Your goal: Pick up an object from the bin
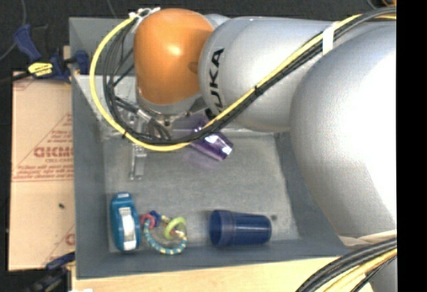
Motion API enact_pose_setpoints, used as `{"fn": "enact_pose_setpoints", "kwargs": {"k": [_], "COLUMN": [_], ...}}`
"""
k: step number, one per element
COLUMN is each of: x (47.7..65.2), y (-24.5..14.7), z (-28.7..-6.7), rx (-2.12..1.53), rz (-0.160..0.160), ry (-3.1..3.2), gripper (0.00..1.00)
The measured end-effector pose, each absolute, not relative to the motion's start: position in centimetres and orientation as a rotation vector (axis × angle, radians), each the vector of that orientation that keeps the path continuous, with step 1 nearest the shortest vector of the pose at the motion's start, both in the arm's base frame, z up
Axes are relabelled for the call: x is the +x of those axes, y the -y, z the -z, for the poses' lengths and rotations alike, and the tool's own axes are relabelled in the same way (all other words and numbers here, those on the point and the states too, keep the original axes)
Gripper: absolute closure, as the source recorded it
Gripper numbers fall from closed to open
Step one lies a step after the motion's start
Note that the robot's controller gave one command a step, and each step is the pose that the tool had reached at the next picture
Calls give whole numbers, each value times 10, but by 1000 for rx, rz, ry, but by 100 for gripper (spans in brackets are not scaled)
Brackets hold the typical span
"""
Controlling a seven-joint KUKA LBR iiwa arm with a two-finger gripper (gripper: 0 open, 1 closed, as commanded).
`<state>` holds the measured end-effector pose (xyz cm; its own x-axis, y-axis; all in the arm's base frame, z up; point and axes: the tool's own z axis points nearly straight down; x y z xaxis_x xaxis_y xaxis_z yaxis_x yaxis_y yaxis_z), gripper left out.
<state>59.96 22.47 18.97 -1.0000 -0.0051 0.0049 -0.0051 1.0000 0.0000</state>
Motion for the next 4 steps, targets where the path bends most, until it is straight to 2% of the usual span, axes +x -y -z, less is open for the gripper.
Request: {"fn": "enact_pose_setpoints", "kwargs": {"k": [1,2,4], "x": [602,554,547], "y": [-223,-204,-201], "z": [-195,-140,-124], "rx": [0,216,364], "rz": [3,-1,0], "ry": [3145,3130,3117], "gripper": [0,0,0]}}
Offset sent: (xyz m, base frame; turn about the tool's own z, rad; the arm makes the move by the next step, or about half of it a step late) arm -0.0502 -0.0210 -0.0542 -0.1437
